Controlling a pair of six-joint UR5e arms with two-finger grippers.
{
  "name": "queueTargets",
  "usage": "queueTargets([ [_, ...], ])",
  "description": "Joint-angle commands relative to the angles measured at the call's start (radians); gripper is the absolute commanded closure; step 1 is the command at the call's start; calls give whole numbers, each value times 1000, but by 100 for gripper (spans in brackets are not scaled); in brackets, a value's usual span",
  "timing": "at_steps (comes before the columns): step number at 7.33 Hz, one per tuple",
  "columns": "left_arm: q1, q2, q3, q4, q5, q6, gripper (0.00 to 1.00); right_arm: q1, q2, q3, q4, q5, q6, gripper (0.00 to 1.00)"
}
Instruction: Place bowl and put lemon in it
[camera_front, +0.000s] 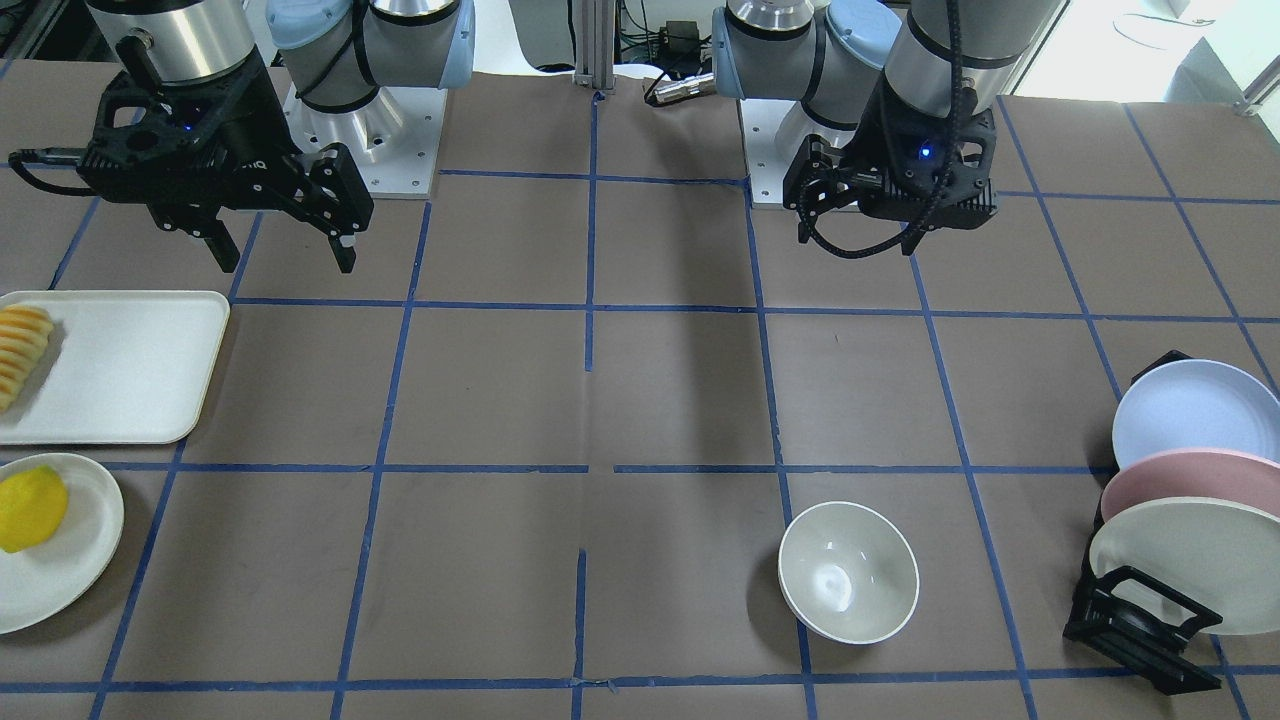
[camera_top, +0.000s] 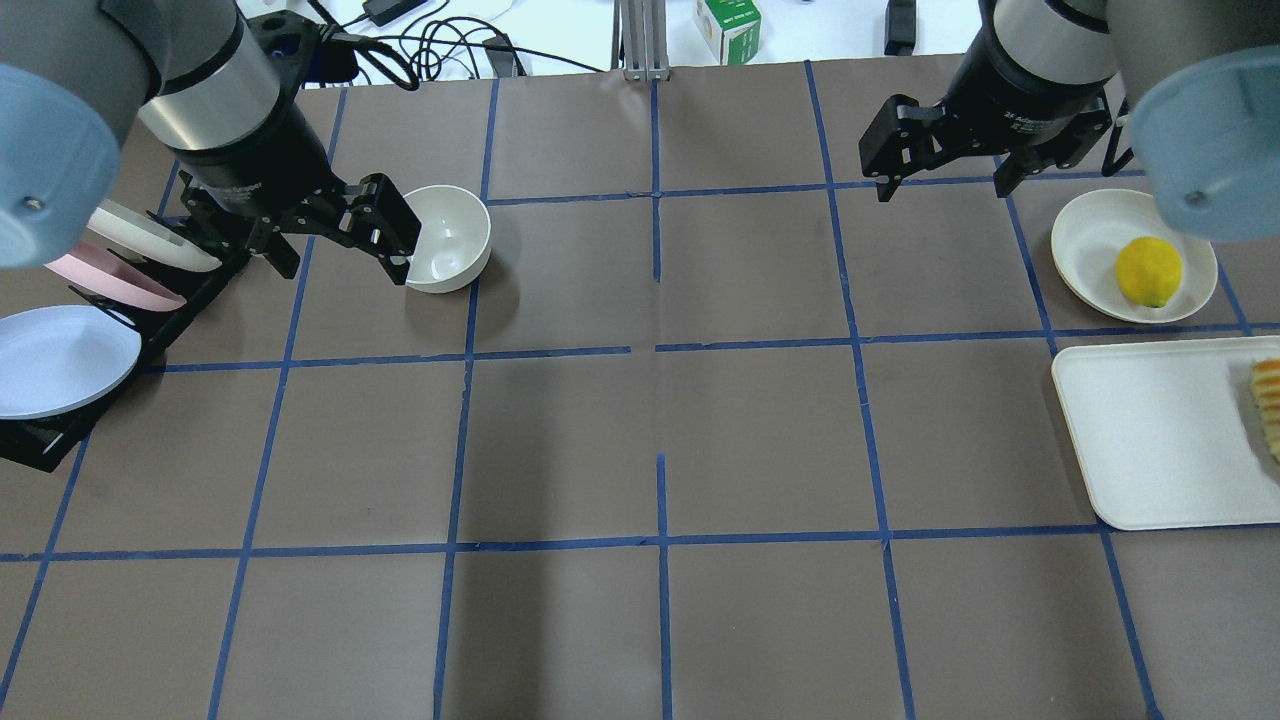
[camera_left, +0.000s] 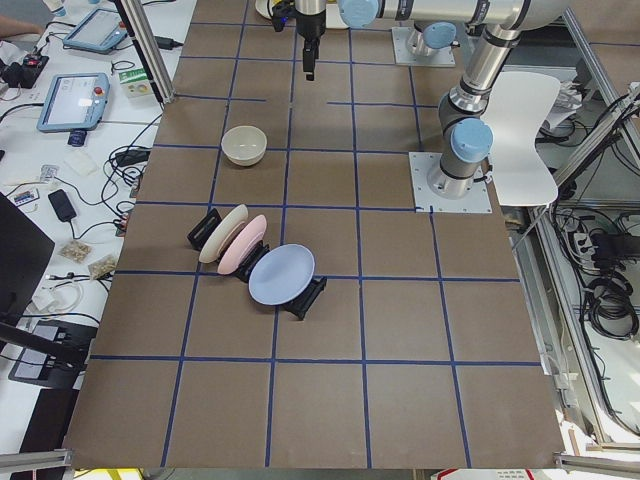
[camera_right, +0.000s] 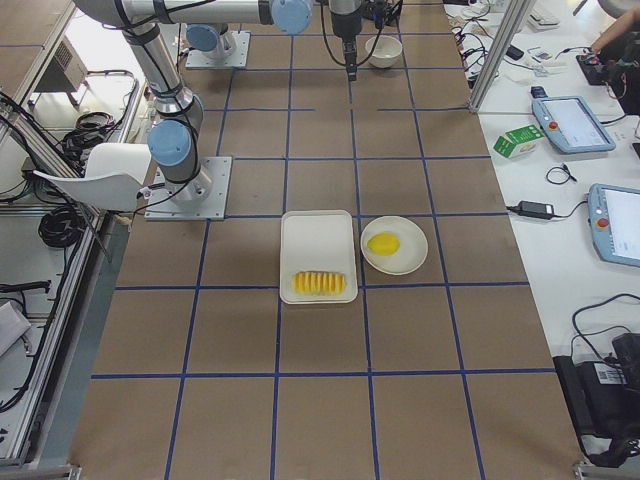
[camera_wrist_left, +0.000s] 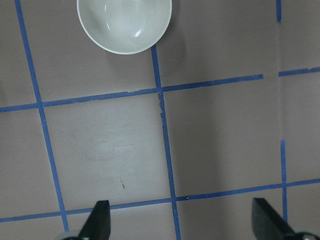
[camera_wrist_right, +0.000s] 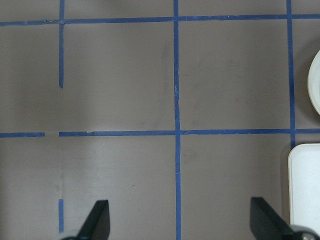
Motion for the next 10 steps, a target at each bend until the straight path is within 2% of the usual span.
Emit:
queueTargets([
  [1,9,7,-8,6,0,4,0,0,2,4,-8,7,-1,0],
  [3,6,7,-8,3,-3,4,0,-21,16,4,-46,7,-77,0],
  [4,6,7,-8,3,-1,4,0,-87,38,-5,-54,6,-98,0],
  [5,8,7,-10,1,-1,4,0,-177,87,-28,-56,4,-131,0],
  [6,15,1,-8,6,-4,7,0,-260,150,-51,-65,-3,-363,0],
  [7,20,-5,-7,16,-9,16,0,-375,217,-59,-88,-2,-462,0],
  [8,31,-19,-8,35,-4,16,0,-500,288,-53,-141,12,-471,0],
  [9,41,-32,-10,68,-7,19,0,-561,362,-47,-190,13,-544,0],
  [10,73,-83,-7,135,-4,16,0,-572,426,-35,-270,13,-617,0],
])
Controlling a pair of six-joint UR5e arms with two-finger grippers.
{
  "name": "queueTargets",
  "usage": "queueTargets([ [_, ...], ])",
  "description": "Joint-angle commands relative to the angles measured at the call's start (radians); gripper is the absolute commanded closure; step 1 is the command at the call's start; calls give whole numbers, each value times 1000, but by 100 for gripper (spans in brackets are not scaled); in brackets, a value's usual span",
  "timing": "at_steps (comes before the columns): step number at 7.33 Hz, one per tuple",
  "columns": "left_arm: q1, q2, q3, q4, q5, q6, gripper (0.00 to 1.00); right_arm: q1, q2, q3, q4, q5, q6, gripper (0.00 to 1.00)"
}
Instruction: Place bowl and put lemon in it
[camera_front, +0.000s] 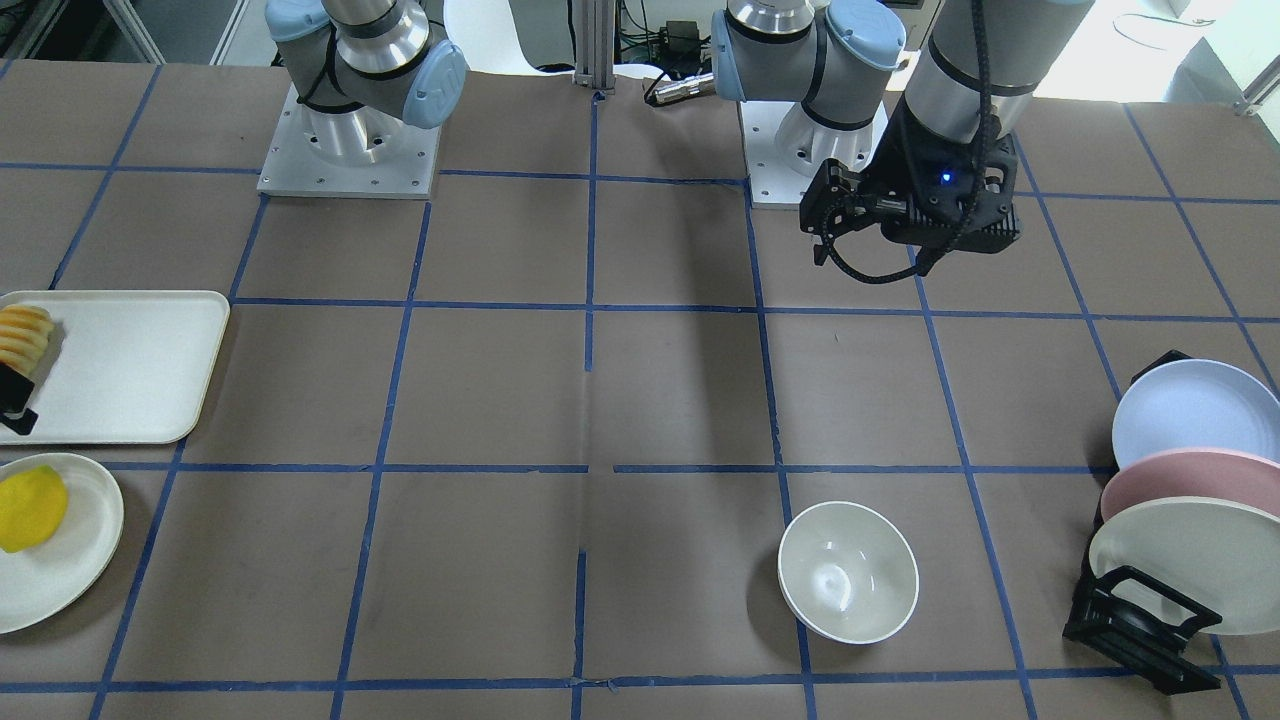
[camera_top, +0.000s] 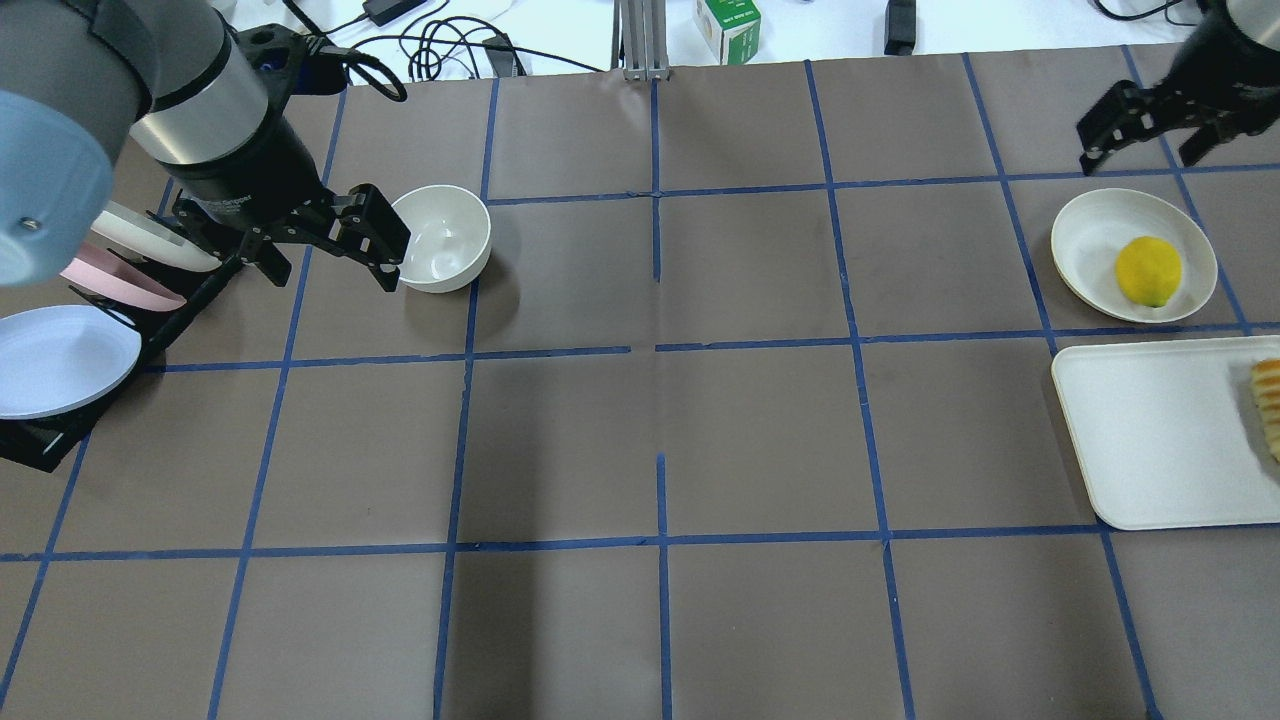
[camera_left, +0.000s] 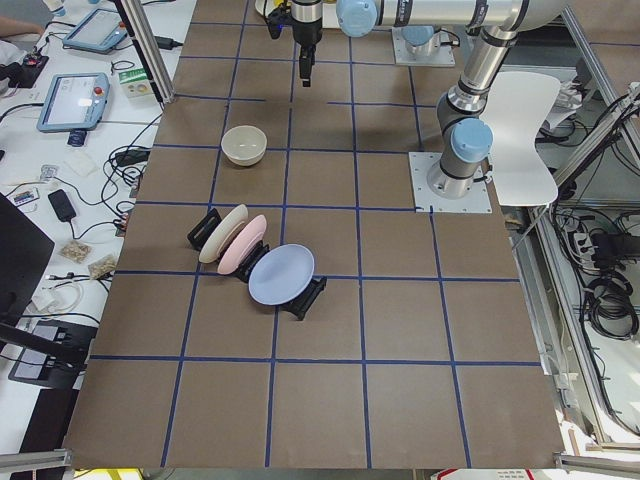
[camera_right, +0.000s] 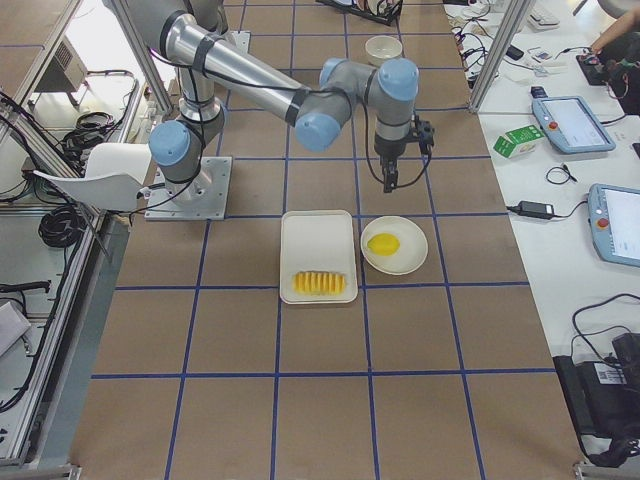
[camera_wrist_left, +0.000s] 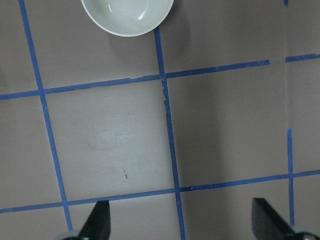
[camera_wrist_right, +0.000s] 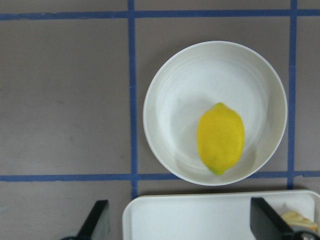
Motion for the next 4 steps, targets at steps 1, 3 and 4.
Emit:
queueTargets([
  [1,91,-101,11,96,-6,13,0,-49,138,27,-138,4,-103,0],
  [3,195,-155,22,127,-15,110,0,-49,194,73,-241,1,-112,0],
  [4,208,-220,17,213,-50,126,0,-49,221,76,-267,-1,-115,0],
])
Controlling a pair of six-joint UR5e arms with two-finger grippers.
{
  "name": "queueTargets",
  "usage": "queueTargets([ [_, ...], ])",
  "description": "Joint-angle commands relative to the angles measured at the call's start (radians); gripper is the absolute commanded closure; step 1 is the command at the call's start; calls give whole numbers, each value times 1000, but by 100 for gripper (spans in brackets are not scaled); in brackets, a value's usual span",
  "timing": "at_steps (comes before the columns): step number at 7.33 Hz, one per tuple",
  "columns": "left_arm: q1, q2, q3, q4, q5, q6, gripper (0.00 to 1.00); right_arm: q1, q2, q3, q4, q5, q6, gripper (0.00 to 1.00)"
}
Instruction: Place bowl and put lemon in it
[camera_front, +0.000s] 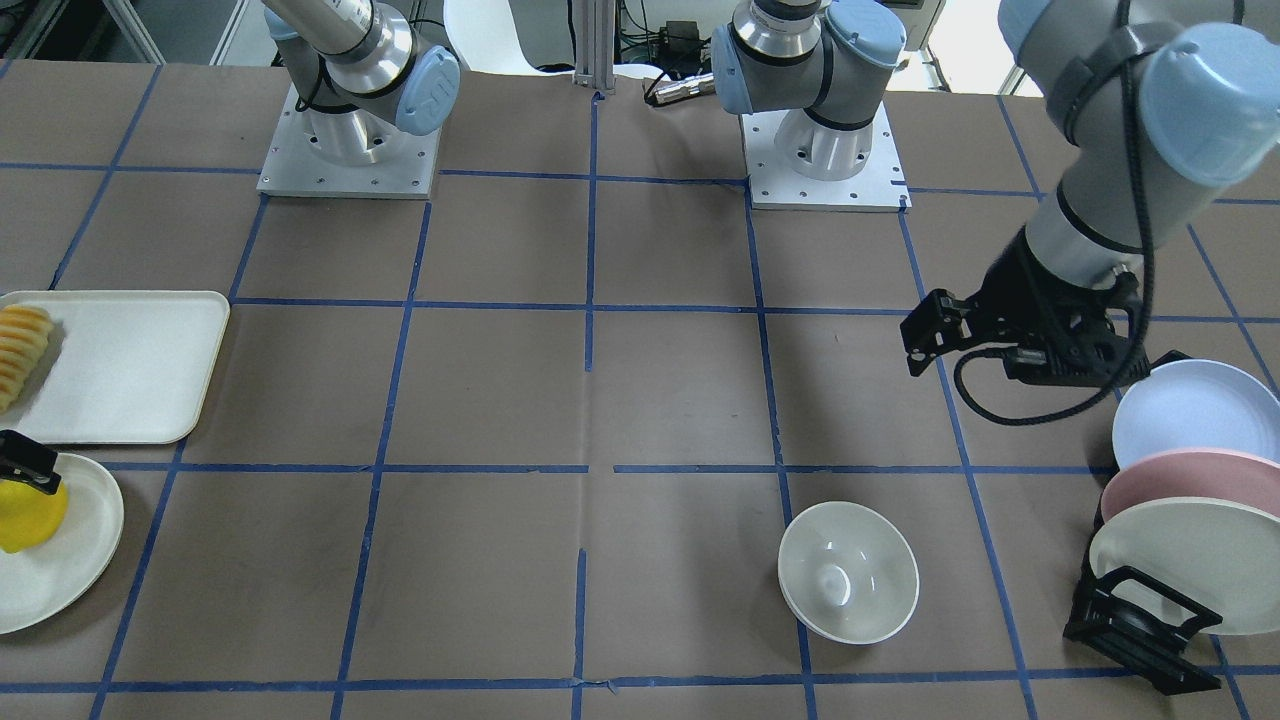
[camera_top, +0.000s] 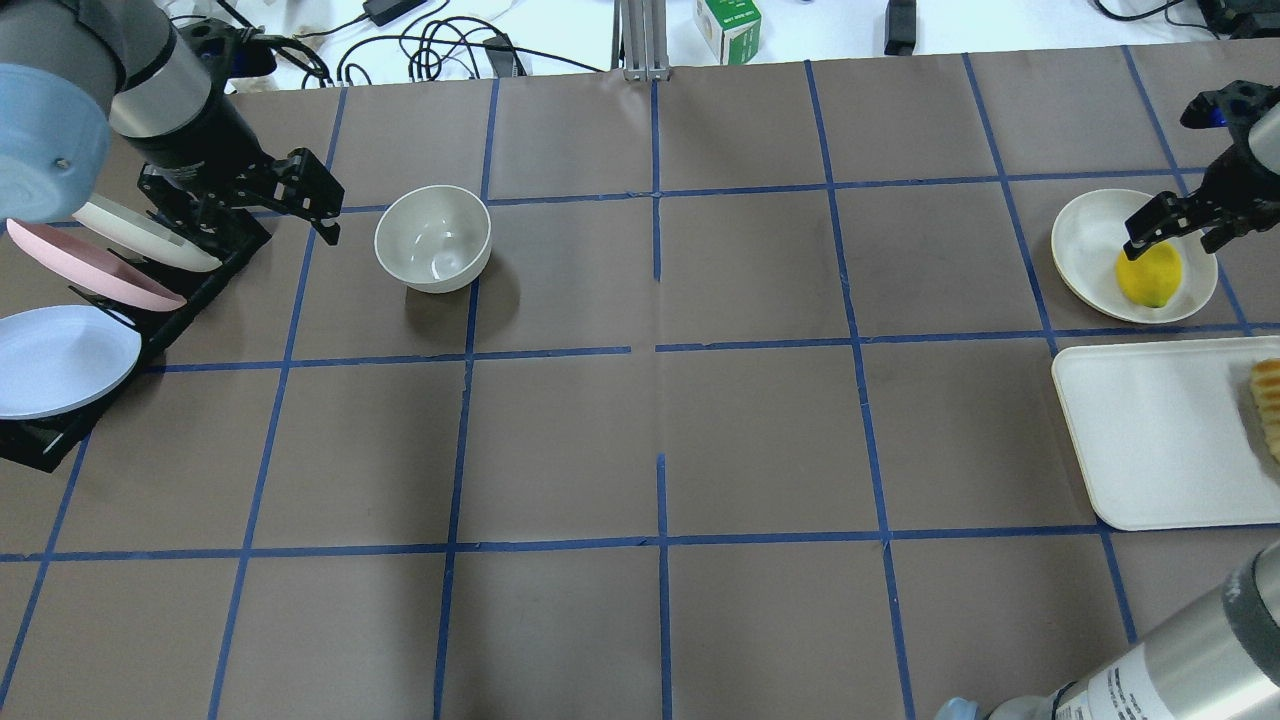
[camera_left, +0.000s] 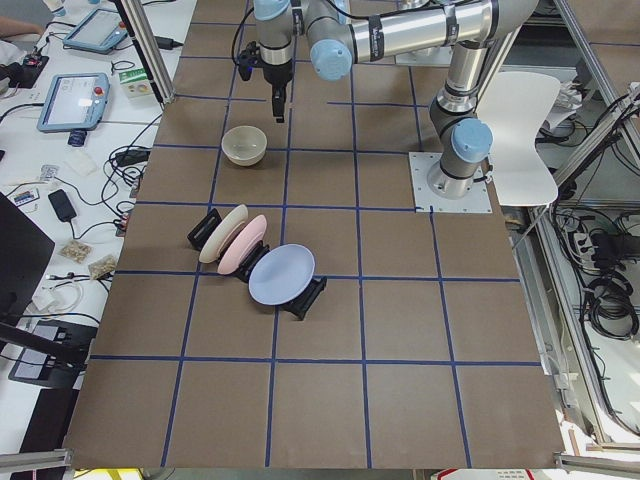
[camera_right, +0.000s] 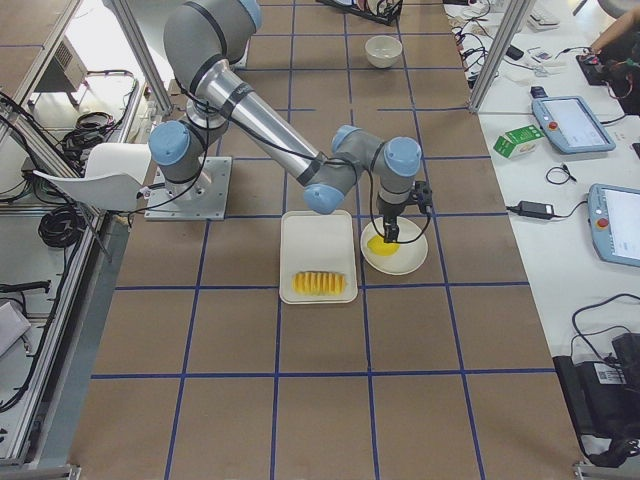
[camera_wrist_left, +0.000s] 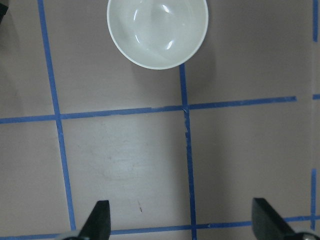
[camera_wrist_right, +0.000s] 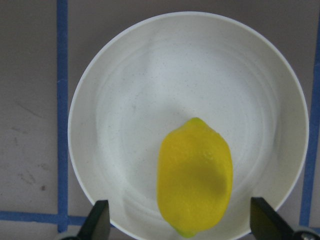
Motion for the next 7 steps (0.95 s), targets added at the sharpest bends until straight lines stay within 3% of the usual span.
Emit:
queueTargets([
  [1,33,-147,-6,239,-47,46,0,-2,56,13,-66,-2,-5,0],
  [2,33,-217,0,262,-100,42,0,-2,65,13,-78,-2,-7,2],
  [3,27,-276,-3,349,-110,49,0,-2,74,11,-86,-2,-7,31],
  [4,21,-310,0,410,-110,48,0,-2,74,13,-83,-11,-5,71],
  [5,17,-347,0,456,-111,52,0,-2,74,11,-79,-14,-4,76],
  [7,11,-417,0,558,-113,77,0,-2,38,-7,-53,-13,-2,76],
])
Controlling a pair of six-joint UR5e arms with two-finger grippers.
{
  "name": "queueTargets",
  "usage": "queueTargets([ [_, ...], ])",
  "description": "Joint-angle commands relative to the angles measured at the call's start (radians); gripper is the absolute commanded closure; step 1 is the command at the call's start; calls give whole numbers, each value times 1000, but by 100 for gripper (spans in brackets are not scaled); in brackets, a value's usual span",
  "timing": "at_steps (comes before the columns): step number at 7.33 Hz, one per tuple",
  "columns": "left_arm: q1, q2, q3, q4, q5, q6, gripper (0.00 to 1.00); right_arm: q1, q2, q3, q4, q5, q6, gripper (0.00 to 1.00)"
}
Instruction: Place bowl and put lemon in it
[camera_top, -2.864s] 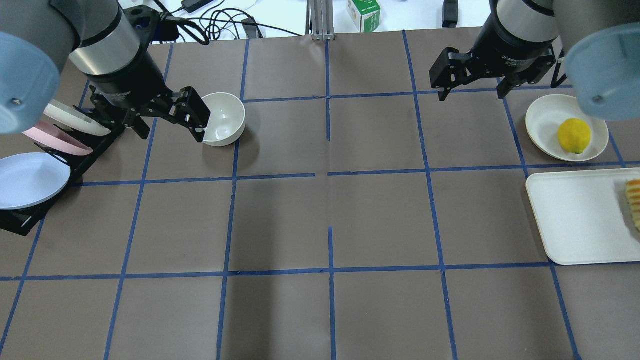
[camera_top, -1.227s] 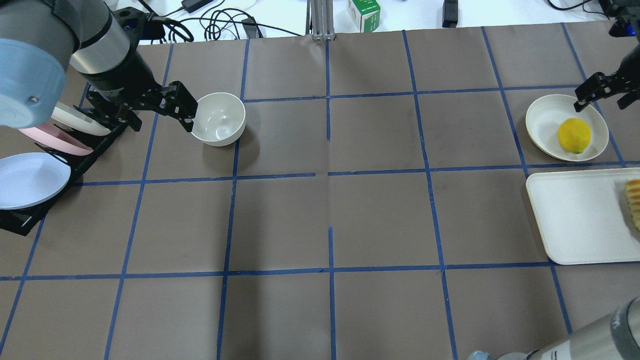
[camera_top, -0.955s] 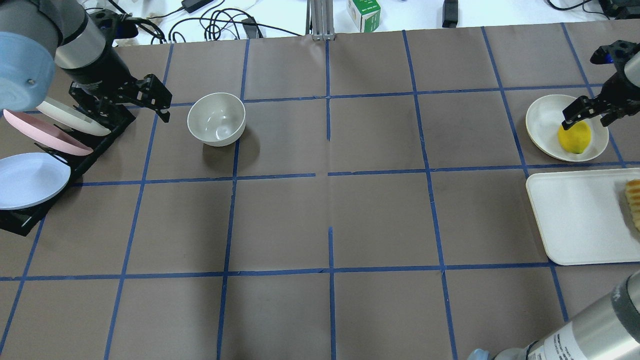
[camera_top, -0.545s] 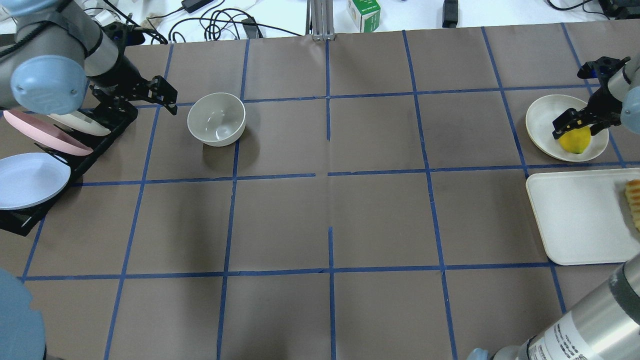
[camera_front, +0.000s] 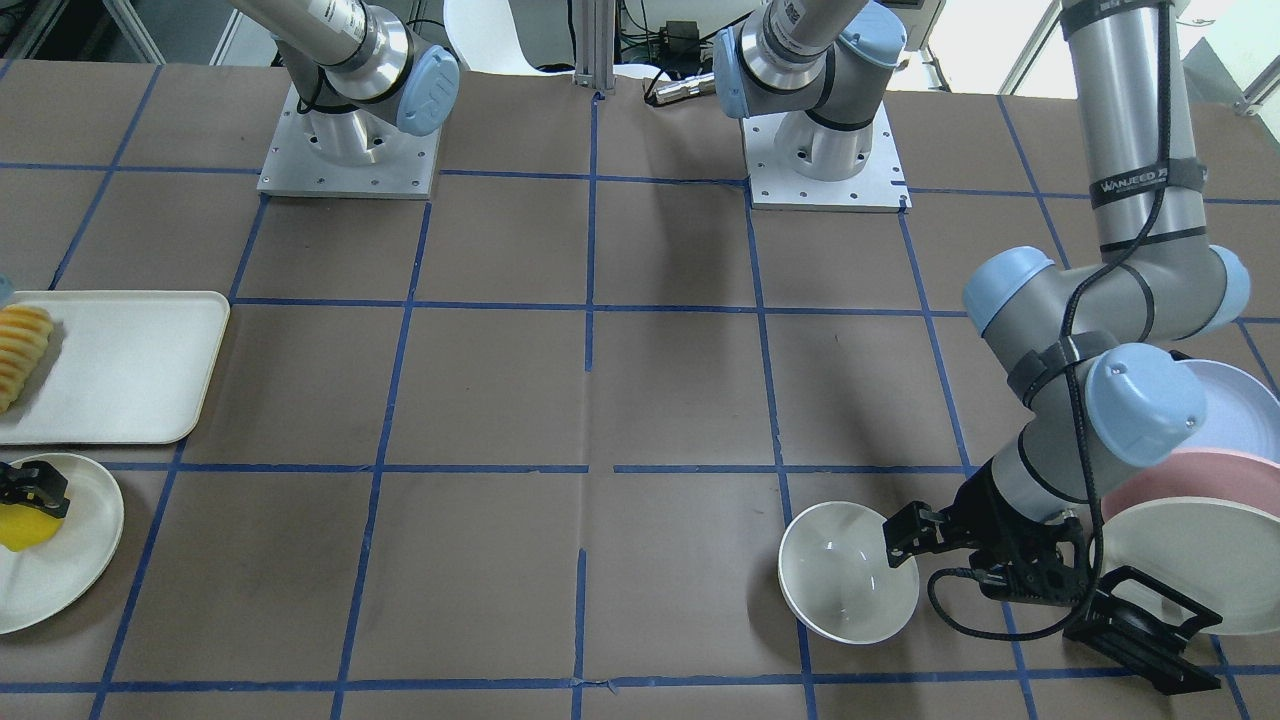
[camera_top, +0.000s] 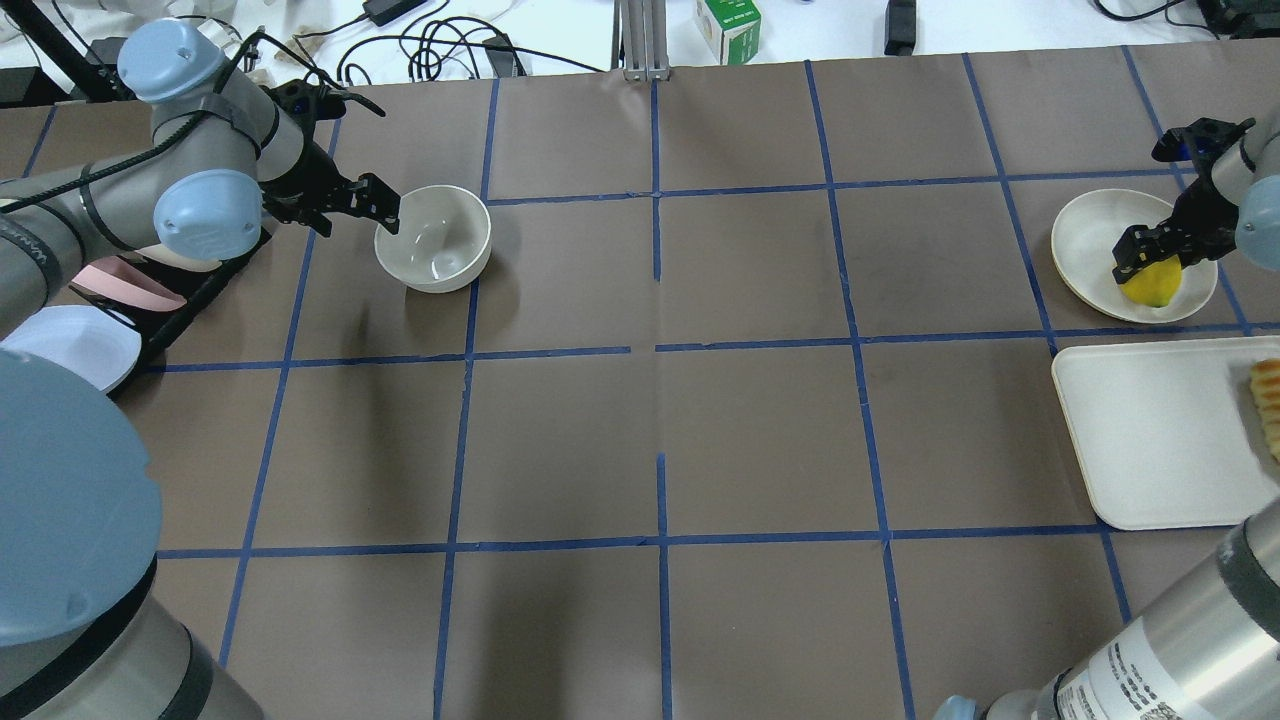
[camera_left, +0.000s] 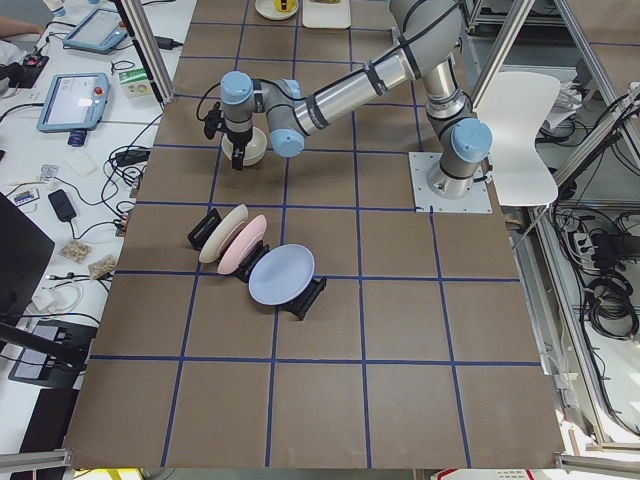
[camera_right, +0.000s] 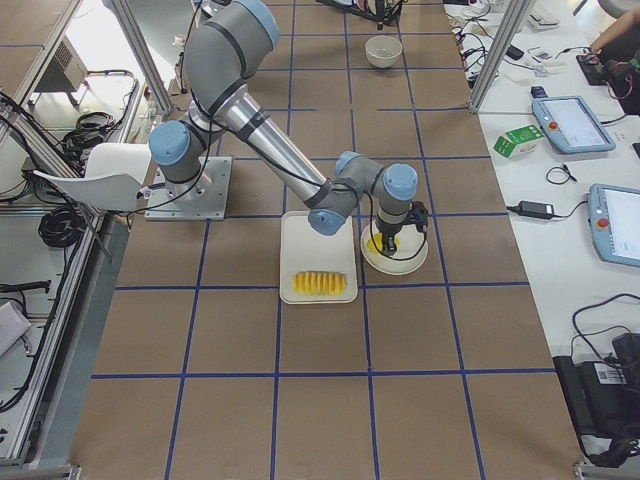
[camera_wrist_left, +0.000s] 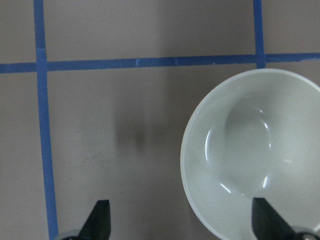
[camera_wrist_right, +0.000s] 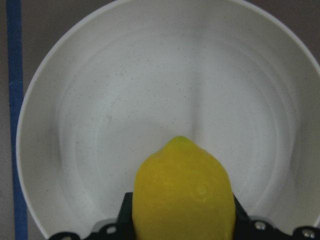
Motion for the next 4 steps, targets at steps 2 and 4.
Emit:
queueTargets([
  [2,-10,-73,0,60,-2,-2,56,6,-231,-24,232,12,15,76],
  [4,-16,-68,2,59,-2,-2,100,8,-406,-33,420,12,45,74],
])
